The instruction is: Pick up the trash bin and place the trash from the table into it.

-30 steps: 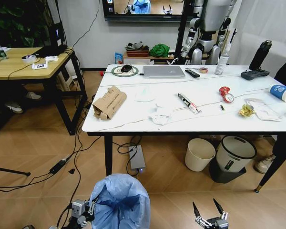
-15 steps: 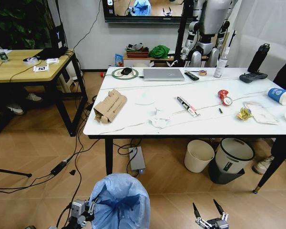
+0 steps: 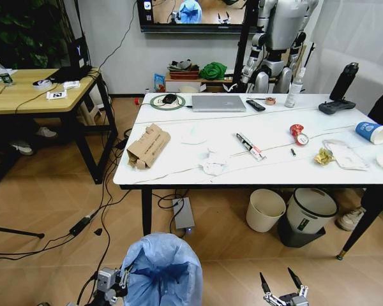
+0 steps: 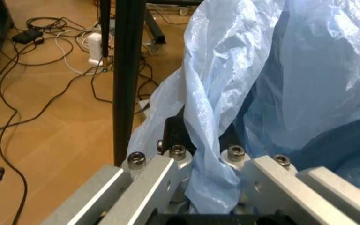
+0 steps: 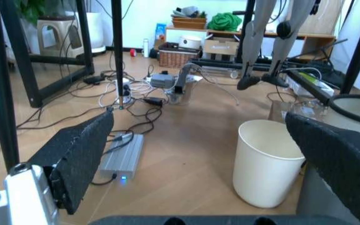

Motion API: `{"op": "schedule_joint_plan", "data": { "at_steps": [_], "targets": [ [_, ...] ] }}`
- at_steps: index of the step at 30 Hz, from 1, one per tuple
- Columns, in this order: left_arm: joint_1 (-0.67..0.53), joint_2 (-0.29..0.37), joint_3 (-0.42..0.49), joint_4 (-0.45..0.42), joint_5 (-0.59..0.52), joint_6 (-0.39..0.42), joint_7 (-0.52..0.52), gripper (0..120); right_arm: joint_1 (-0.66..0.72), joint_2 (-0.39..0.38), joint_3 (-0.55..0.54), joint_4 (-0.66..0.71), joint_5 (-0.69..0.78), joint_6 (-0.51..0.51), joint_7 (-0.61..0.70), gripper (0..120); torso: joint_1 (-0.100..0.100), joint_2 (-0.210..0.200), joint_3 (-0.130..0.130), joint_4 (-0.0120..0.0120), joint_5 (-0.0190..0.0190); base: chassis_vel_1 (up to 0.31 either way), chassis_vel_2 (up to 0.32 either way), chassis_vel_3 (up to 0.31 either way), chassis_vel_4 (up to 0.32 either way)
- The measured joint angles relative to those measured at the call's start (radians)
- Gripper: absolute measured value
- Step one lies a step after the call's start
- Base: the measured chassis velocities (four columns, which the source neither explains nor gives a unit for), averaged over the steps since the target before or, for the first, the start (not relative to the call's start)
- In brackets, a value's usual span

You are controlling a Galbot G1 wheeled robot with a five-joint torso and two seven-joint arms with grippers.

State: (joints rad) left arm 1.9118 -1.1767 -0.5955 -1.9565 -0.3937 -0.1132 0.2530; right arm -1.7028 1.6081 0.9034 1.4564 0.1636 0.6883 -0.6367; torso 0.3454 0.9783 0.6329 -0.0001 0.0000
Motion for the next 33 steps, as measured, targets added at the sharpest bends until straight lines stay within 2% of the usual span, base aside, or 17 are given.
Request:
{"op": "schedule_joint_plan", "data": {
  "at_steps": [33],
  "targets": [
    [0.006, -0.004, -0.003, 0.000, 0.012, -0.005, 0.006, 0, -0.013, 0.000, -0.003, 0.018, 0.003, 0.002, 0.001, 100, 0.068, 0.156, 0.088, 0.0000, 0.0000, 0.000, 0.000, 0.000, 0.000]
  ]
}}
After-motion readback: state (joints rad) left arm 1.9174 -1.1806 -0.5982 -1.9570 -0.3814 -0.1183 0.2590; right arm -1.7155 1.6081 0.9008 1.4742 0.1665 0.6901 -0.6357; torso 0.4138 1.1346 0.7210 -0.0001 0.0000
